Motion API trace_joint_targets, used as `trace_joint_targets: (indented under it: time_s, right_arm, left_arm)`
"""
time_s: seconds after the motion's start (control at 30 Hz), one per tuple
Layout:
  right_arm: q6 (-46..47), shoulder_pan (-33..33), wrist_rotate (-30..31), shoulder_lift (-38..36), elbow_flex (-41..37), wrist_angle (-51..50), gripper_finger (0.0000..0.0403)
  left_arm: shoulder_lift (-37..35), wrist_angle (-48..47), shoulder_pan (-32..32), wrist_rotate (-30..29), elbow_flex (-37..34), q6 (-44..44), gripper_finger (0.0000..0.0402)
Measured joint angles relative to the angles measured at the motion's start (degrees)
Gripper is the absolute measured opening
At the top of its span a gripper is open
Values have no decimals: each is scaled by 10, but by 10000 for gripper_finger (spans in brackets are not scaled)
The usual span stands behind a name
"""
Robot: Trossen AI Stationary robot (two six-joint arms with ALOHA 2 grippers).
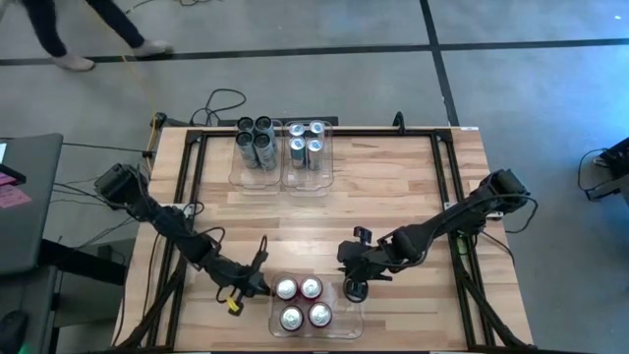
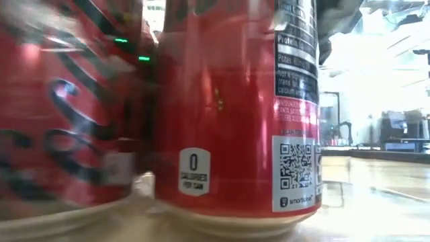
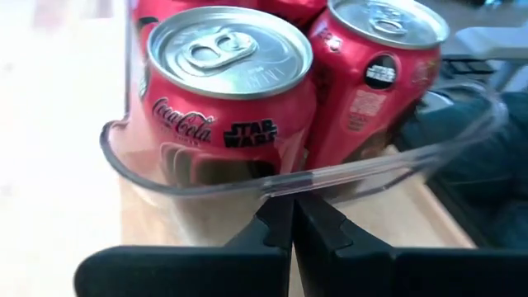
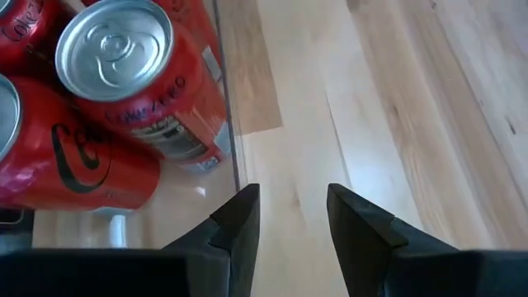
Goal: Sort soda cans
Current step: Move the bottom transparent bin from the bottom to the top right
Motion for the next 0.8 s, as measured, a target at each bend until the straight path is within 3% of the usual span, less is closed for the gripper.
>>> trace_joint_targets:
  time_s: [0.4, 0.63, 0.8]
  right_arm:
    - [32, 12, 18, 0, 0, -52, 162]
    - [38, 31, 134, 0, 0, -58, 162]
    - [52, 33, 166, -5, 0, -72, 162]
  left_arm:
    - [0, -4, 78, 9, 0, 63, 0]
    - [0, -5, 135, 41, 0, 98, 0]
    - [1, -5, 172, 50, 0, 128, 0]
